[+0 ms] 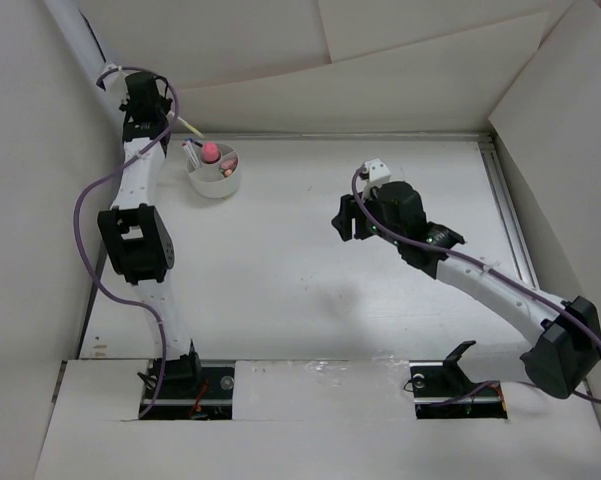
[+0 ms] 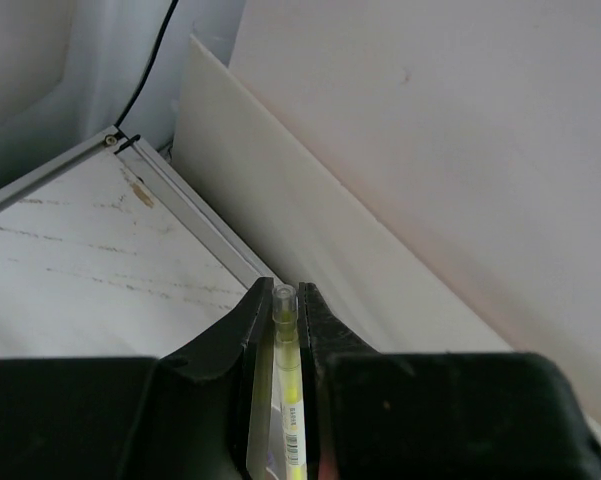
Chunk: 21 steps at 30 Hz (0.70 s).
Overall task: Sort the stationery into containers
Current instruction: Place the stationery into the container
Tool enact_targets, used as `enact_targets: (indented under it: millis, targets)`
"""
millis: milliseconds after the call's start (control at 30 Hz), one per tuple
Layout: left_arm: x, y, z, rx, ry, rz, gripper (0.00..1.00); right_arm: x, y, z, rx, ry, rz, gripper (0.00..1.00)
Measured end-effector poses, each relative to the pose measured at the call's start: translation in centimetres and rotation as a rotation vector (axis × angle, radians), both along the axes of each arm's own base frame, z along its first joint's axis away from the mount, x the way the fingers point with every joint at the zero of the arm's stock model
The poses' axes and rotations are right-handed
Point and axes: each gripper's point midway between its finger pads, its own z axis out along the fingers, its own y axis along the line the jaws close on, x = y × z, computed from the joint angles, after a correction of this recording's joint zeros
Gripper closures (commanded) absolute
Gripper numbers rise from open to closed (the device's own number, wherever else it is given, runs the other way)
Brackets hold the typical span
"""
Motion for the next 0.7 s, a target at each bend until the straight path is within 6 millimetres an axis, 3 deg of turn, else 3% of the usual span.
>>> enact_targets:
  millis: [333, 533, 700]
  targets:
    - [2.5, 0.6, -3.0, 0.022, 0.014, 0.023, 1.0, 0.8, -0.3, -1.7, -0.021, 0.037, -0.013, 0.34]
    - [3.2, -0.1, -2.3, 0.069, -0.018, 0.018, 1.0, 1.1, -0.3, -2.8, -0.034, 0.062, -0.013, 0.34]
    - [3.6, -1.9, -2.6, 0.123, -0.032, 0.0, 1.0, 1.2, -0.4, -3.0, -0.035, 0.066, -0.013, 0.34]
